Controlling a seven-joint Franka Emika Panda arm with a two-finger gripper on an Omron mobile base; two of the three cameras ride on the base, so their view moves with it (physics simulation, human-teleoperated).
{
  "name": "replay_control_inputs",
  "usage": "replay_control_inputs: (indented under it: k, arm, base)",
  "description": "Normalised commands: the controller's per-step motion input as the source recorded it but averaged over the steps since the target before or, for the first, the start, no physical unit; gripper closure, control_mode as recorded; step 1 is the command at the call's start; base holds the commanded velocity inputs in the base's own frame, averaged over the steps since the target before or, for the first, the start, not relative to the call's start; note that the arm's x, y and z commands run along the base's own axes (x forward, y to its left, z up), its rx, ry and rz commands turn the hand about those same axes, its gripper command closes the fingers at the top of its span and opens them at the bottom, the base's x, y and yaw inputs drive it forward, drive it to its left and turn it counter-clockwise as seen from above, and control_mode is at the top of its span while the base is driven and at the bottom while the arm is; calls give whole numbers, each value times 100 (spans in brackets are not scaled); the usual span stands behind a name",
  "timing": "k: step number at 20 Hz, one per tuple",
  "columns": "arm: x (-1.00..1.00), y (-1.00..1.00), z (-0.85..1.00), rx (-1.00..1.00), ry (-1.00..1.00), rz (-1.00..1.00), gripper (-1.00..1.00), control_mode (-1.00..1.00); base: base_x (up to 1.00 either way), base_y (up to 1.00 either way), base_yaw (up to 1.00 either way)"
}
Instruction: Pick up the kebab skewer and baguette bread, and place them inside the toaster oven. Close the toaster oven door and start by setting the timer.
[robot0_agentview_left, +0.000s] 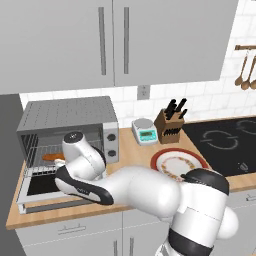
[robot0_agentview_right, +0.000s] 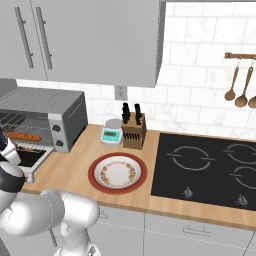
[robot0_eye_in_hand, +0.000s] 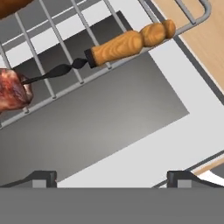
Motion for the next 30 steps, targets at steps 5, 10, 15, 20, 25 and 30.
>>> replay_control_inputs:
  k: [5, 10, 15, 20, 25, 30]
  arm:
    - [19, -12, -1, 0, 1, 0, -100, -100]
    - [9, -10, -9, 0, 1, 0, -100, -100]
    - [5, 0, -11, 0, 0, 0, -100, -100]
    - [19, 0, -3, 0, 0, 0, -100, -100]
    - [27, 0, -1, 0, 0, 0, -100, -100]
    - [29, 0, 0, 0, 0, 0, -100, -100]
  base:
    - [0, 0, 0]
    - [0, 0, 0]
    - [0, 0, 0]
    - [0, 0, 0]
    - [0, 0, 0]
    - [0, 0, 0]
